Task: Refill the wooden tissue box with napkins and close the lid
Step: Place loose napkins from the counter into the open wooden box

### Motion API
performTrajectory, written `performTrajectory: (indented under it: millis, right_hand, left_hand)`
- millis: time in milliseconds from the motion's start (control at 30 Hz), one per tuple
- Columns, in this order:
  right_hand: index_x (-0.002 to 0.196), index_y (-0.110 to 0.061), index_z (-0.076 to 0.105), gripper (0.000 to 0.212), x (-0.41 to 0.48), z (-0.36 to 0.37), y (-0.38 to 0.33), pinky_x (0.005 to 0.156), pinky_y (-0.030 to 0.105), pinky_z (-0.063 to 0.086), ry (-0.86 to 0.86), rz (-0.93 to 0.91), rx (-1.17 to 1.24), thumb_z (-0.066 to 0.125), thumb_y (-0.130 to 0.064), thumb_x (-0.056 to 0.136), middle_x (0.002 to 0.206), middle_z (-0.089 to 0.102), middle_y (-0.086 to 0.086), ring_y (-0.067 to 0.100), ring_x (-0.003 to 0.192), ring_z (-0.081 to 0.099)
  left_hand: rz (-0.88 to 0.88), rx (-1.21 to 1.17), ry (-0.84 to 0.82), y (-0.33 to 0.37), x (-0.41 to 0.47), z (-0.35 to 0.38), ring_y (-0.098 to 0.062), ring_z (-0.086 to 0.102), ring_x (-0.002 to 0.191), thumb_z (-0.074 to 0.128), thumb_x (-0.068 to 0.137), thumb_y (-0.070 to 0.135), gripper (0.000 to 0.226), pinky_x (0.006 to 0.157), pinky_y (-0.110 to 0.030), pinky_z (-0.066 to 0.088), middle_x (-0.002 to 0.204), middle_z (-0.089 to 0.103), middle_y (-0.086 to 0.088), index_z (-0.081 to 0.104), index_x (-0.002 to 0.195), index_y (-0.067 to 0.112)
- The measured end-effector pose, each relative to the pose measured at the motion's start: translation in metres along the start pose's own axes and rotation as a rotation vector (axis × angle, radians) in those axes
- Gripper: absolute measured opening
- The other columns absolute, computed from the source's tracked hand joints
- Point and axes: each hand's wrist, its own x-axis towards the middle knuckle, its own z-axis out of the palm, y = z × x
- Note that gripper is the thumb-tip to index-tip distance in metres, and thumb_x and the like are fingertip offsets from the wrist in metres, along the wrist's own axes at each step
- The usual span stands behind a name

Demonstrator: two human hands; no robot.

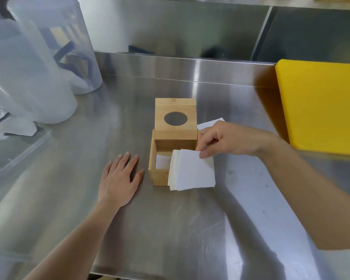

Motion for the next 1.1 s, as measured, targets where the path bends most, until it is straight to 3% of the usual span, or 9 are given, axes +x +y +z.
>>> performTrajectory:
  millis: [67, 167, 367, 467, 567, 700, 833, 900, 1100]
  right_hand:
    - [0.079, -0.016, 0.074, 0.008, 0.016, 0.007, -0.003, 0.066, 0.007, 0.041, -0.006, 0.017, 0.003, 0.069, -0.011, 0.081, 0.067, 0.063, -0.017, -0.004, 0.065, 0.054]
    - [0.087, -0.009, 0.074, 0.009, 0.038, 0.019, -0.007, 0.066, 0.009, 0.044, -0.002, 0.053, -0.063, 0.066, -0.011, 0.083, 0.079, 0.066, -0.01, -0.003, 0.068, 0.057]
    - [0.095, -0.005, 0.073, 0.02, 0.07, 0.048, -0.005, 0.072, 0.026, 0.051, 0.094, 0.112, -0.371, 0.055, -0.008, 0.088, 0.097, 0.071, 0.006, 0.018, 0.086, 0.062]
    - [0.087, -0.005, 0.074, 0.022, 0.078, 0.06, 0.002, 0.071, 0.037, 0.053, 0.133, 0.156, -0.479, 0.052, -0.006, 0.085, 0.089, 0.072, 0.011, 0.024, 0.081, 0.064]
    - [0.079, -0.005, 0.069, 0.019, 0.082, 0.069, 0.006, 0.058, 0.033, 0.045, 0.174, 0.181, -0.625, 0.05, -0.006, 0.082, 0.076, 0.068, 0.011, 0.027, 0.074, 0.063]
    - [0.073, -0.009, 0.057, 0.018, 0.084, 0.074, 0.005, 0.056, 0.033, 0.043, 0.203, 0.183, -0.745, 0.045, 0.0, 0.082, 0.062, 0.05, 0.003, 0.024, 0.066, 0.055]
    - [0.073, -0.01, 0.056, 0.019, 0.087, 0.077, 0.007, 0.053, 0.03, 0.041, 0.204, 0.183, -0.805, 0.047, -0.001, 0.086, 0.059, 0.047, 0.001, 0.022, 0.062, 0.053]
    - [0.077, -0.009, 0.058, 0.015, 0.087, 0.075, 0.008, 0.055, 0.03, 0.044, 0.191, 0.169, -0.776, 0.049, -0.008, 0.089, 0.065, 0.054, 0.003, 0.022, 0.065, 0.056]
    - [0.106, -0.019, 0.067, 0.025, 0.062, 0.044, -0.005, 0.082, 0.04, 0.051, 0.176, -0.022, -0.523, 0.048, -0.03, 0.094, 0.102, 0.071, -0.001, 0.02, 0.093, 0.06]
  left_hand:
    - [-0.001, 0.012, 0.002, 0.0, 0.0, 0.0, -0.022, 0.025, 0.14, 0.009, 0.081, 0.06, 0.073, 0.113, -0.04, 0.016, 0.151, 0.033, -0.003, 0.035, 0.14, 0.027]
    - [-0.01, 0.012, 0.009, 0.001, 0.001, 0.0, -0.022, 0.026, 0.14, 0.009, 0.081, 0.06, 0.072, 0.113, -0.04, 0.018, 0.151, 0.034, -0.002, 0.036, 0.14, 0.028]
    - [-0.016, -0.003, 0.001, 0.0, 0.001, 0.0, -0.02, 0.023, 0.141, 0.01, 0.081, 0.06, 0.071, 0.114, -0.04, 0.017, 0.152, 0.032, -0.001, 0.035, 0.14, 0.03]
    - [-0.014, -0.017, 0.007, 0.0, 0.001, 0.001, -0.02, 0.023, 0.141, 0.012, 0.082, 0.06, 0.069, 0.114, -0.04, 0.016, 0.151, 0.032, -0.001, 0.036, 0.14, 0.029]
    - [-0.011, -0.016, 0.018, -0.002, 0.001, 0.002, -0.019, 0.025, 0.14, 0.016, 0.084, 0.059, 0.066, 0.114, -0.039, 0.016, 0.151, 0.034, 0.0, 0.038, 0.139, 0.029]
    - [-0.007, -0.005, 0.022, -0.002, 0.001, 0.002, -0.019, 0.024, 0.141, 0.015, 0.085, 0.059, 0.065, 0.114, -0.038, 0.015, 0.151, 0.033, 0.0, 0.036, 0.139, 0.03]
    - [-0.003, 0.008, 0.019, -0.002, 0.001, 0.003, -0.018, 0.021, 0.142, 0.013, 0.085, 0.059, 0.065, 0.114, -0.037, 0.013, 0.152, 0.031, 0.001, 0.033, 0.141, 0.031]
    - [-0.003, 0.009, 0.015, -0.002, 0.001, 0.003, -0.018, 0.02, 0.142, 0.012, 0.085, 0.059, 0.066, 0.114, -0.037, 0.013, 0.152, 0.03, 0.001, 0.033, 0.141, 0.031]
    - [-0.007, 0.002, 0.012, -0.002, 0.001, 0.002, -0.017, 0.019, 0.142, 0.011, 0.084, 0.06, 0.067, 0.115, -0.036, 0.011, 0.153, 0.029, 0.002, 0.033, 0.141, 0.032]
